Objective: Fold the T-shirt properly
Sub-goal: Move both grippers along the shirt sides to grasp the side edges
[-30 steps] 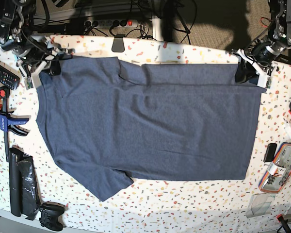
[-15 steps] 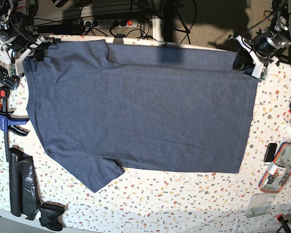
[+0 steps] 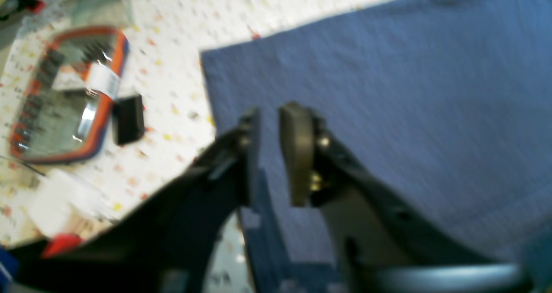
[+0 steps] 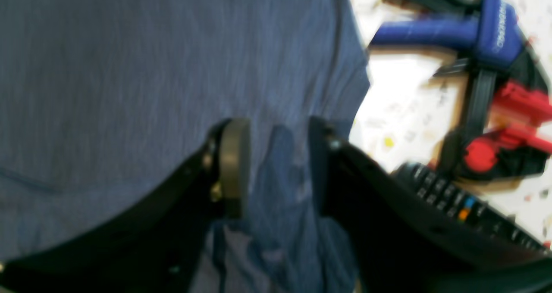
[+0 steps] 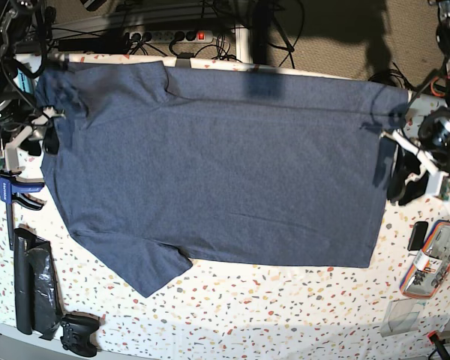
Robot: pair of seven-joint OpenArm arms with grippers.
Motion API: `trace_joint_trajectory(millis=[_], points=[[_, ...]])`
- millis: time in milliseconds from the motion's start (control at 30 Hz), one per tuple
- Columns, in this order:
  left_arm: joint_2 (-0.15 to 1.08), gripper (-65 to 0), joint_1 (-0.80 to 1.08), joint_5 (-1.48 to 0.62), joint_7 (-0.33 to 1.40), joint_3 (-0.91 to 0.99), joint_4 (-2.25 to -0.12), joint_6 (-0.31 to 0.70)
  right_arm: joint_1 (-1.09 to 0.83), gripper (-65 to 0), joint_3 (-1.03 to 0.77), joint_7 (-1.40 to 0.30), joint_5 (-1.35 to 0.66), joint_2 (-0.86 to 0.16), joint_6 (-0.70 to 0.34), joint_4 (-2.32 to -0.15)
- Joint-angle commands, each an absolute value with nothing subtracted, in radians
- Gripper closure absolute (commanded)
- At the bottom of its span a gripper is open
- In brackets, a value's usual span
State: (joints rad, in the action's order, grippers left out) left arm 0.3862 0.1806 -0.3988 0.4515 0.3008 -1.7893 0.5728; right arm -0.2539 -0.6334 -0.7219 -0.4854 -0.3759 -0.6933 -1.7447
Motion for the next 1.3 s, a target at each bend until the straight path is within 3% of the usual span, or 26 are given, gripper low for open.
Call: trace_joint_trajectory(millis=[0,333,567,800,933,1267], points=[[0.397,-17.7,0.142,-0.413,0.416,0.306,-1.782,0.564,-0.24,-26.5,-0.641,-0.709,-0.5,-0.393,-0.698,-1.761],[0.396,-18.1,-0.278,-0.427,0.38,0.211,-1.25,0.558,-0.232,-26.7,-0.641,-0.723,-0.561,-0.393,-0.698,-1.761],[0.396,-18.1,-0.651,-0.31,0.336,0.026,-0.703,0.525,-0.233,-26.7,-0.641,-0.781,-0.561,-0.393,-0.698,-1.761],[0.395,-18.1,-0.902,-0.21,0.218,0.01,-0.186,0.521,-0.233,-26.6,-0.641,-0.814,-0.562,-0.393,-0.698,-1.761],[0.376,-18.1,-0.916,-0.14,0.14,0.01,-0.081,0.525,-0.233,-26.6,-0.641,-0.812,-0.562,-0.393,-0.698,-1.761],[0.294,-18.1,-0.892,-0.093,0.119,0.01,-0.076,0.505,-0.233,-26.6,-0.641,-0.827,-0.561,-0.393,-0.698,-1.761]])
